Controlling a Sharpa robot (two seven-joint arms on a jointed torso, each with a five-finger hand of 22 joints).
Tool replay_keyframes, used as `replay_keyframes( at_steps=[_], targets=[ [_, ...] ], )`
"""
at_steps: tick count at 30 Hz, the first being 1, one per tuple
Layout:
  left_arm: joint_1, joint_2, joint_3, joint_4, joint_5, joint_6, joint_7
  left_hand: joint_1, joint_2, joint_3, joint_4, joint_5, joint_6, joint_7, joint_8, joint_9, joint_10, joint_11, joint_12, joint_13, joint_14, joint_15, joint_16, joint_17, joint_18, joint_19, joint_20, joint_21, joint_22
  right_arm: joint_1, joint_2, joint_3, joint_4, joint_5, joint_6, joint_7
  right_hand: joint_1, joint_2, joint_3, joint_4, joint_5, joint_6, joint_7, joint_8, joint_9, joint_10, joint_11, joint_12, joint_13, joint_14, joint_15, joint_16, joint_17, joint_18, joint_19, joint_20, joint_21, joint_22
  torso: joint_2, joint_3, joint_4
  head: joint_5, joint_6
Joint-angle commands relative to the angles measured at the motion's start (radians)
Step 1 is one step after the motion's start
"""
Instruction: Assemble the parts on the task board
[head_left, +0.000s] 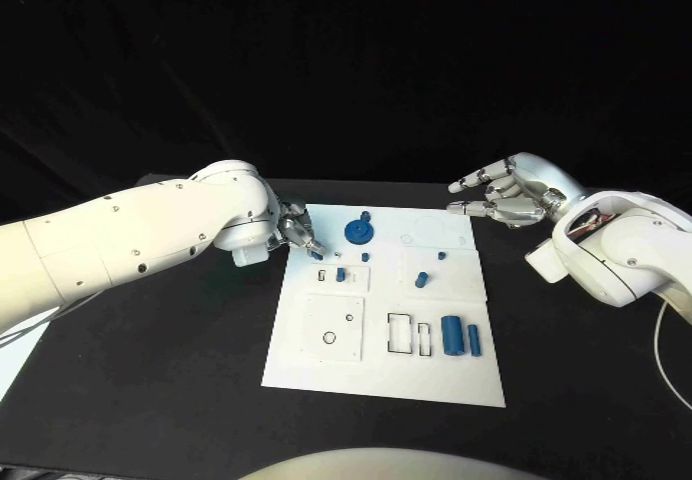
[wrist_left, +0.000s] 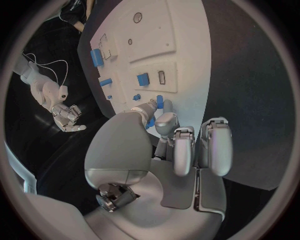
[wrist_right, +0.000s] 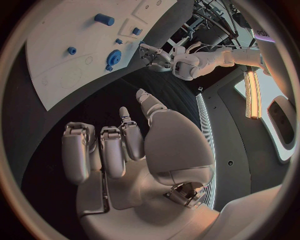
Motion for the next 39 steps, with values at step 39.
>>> replay_keyframes(
  at_steps=[39],
  targets=[
    [-0.049,-0.027,-0.019,0.051,-0.109,0.113,-0.003,-0.009,-0.009,0.146,-0.134,-0.005,0.007,-0.007,0.007,0.003,0.011,-0.002,0.002,-0.002,0.105,0.002,0.003,0.263,0.002,0.063,-0.002,0.005,0.172,-0.006,0.001,-0.001,0.0,-0.001,0.018,0.004,-0.005,0.006,-0.006,0.0,0.004,0.005,-0.004,-0.001,0.001,-0.002,-0.004,-0.003,0.106,0.083,0.0,-0.006,0.179,0.001,-0.007,-0.001,-0.004,0.001,0.001,0.0008,-0.0025,0.012,-0.018]
  ],
)
